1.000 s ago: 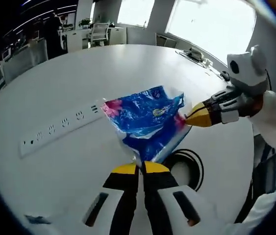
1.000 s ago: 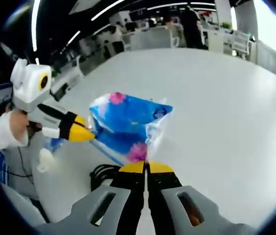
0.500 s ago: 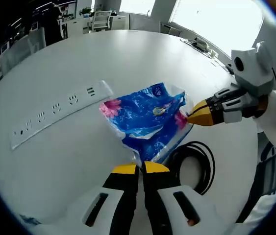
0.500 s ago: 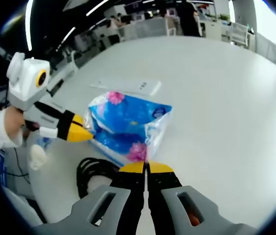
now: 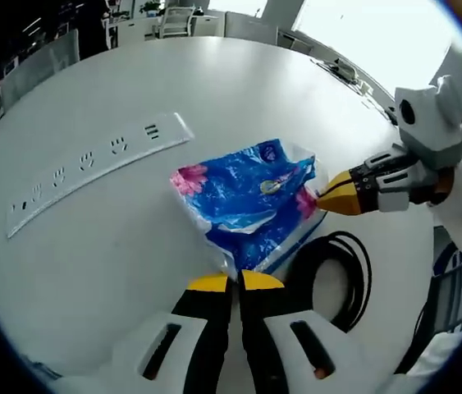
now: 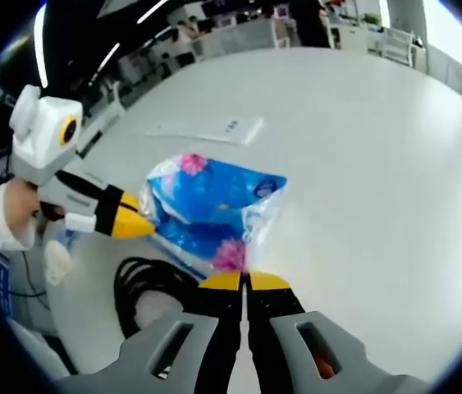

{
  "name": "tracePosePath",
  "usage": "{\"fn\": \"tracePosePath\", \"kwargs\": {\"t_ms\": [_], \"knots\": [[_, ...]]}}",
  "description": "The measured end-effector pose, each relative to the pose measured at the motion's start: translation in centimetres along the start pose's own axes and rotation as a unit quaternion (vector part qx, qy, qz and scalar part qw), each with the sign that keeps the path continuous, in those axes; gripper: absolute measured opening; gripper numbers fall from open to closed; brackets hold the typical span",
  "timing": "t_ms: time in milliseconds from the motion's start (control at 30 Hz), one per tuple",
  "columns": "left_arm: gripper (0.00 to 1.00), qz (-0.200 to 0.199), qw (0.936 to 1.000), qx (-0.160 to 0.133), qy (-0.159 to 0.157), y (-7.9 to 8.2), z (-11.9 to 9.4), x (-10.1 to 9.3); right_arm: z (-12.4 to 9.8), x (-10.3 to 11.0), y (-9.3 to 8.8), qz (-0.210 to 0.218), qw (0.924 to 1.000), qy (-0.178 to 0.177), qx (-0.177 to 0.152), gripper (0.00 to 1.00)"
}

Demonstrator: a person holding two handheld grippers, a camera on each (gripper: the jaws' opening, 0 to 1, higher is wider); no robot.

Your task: Arrange the tabletop items into an orderly group along one side of the table until the central work area is clear of visible clutter.

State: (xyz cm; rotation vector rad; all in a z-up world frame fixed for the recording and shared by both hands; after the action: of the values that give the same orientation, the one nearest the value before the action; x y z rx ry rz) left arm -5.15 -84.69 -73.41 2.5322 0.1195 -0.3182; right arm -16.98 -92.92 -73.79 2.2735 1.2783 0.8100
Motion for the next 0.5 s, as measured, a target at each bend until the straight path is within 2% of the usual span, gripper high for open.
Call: {"fn": "tracePosePath", "kwargs": {"t_ms": [500], "knots": [[0.0, -0.021, 0.9998, -0.005, 0.0, 0.19, 0.17, 0.22, 0.33, -0.42, 0.12, 0.022, 0.9997, 0.002, -0.007, 0.0]]}}
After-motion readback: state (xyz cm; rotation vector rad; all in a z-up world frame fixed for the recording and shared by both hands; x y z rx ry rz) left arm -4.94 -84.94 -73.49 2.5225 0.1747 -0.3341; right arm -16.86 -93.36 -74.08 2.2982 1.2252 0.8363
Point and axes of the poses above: the point that each gripper's makers call its tool centre point, and the gripper's own axes: z roughly forward along the fingers, x roughly to its left, y roughly out of its top, the point moved 4 cm from there along -z, roughly backward along the fingers, and after that the axes turned 4 degrees about -x, right-handed, at the moved point
